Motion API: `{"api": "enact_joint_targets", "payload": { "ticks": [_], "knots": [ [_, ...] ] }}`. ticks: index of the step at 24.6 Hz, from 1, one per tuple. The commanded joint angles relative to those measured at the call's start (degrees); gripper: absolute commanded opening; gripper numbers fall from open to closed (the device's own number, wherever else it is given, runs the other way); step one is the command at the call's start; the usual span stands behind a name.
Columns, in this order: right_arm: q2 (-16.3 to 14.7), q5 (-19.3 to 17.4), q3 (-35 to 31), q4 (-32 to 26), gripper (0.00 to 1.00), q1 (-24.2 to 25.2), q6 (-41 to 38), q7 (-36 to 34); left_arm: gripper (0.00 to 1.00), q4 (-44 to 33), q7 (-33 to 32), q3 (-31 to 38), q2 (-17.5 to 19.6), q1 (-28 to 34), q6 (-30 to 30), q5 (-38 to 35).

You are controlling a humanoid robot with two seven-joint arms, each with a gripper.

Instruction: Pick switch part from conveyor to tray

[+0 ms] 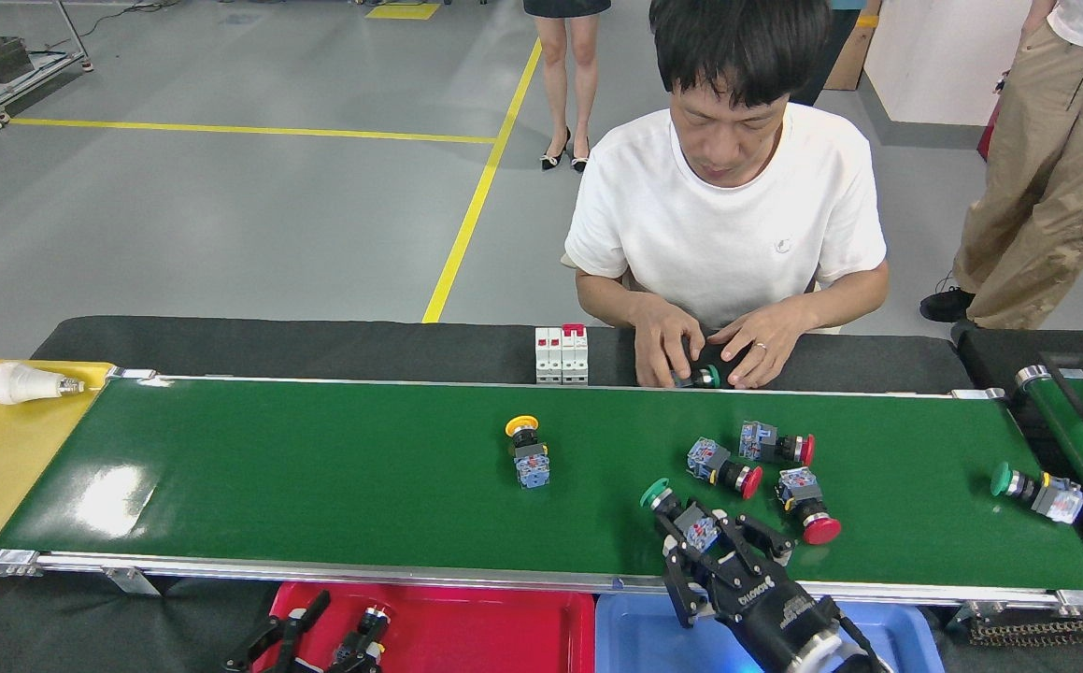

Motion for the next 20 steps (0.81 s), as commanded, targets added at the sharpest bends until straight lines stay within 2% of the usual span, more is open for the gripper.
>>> {"api": "enact_joint_targets", "payload": {
  "ticks": [1,2,3,4,5,6,8,11,14,17,20],
  "knots": [
    [0.46,-0.56,0.33,-1.53,0.12,0.56,-8.67,-0.27,1.0,-1.45,-2.56,4.17,-1.25,-0.62,0.35,2.01],
    [1.6,-0.12,1.56,-1.35,0.14,0.65,-8.76,0.0,1.0,-1.54,-4.41,6.1,-2.04,-1.06,0.35,3.24],
    [3.53,1.02,3.75,-1.09,0.21,0.73,-7.97,0.97,1.0,-1.63,-5.81,7.86,-2.66,-1.41,0.44,4.3],
    [5.11,2.43,5.07,-0.3,0.33,0.73,-6.57,2.63,1.0,-1.63,-6.16,8.83,-2.75,-1.5,0.61,4.65],
    [6.17,3.04,5.86,0.76,0.54,0.73,-4.98,4.22,1.0,-1.63,-6.16,8.92,-2.66,-1.5,0.88,4.74],
    [7.75,3.4,6.39,2.25,0.92,0.73,-2.87,6.59,1.0,-1.63,-6.16,8.92,-2.66,-1.5,1.14,4.74],
    [10.92,3.66,7.36,4.27,0.96,0.47,-1.12,9.84,1.0,-1.72,-6.16,8.56,-2.57,-1.5,1.05,4.74],
    [11.36,3.66,7.27,4.45,0.96,-0.15,-0.76,9.93,1.0,-2.86,-6.16,7.51,-2.22,-1.59,0.79,4.3],
    [11.44,3.66,5.86,4.18,0.96,-1.64,0.47,10.02,1.0,-2.86,-6.16,2.06,-2.13,-4.23,1.4,3.33],
    [11.27,3.66,-0.2,0.76,0.96,-3.05,7.76,9.93,1.0,-1.45,-6.16,-2.07,-2.75,-8.62,3.78,-1.68],
    [10.74,3.66,-9.52,-0.21,0.94,-4.89,13.21,9.75,1.0,4.79,-6.34,-7.43,-3.71,-14.33,7.38,-4.58]
  ]
}}
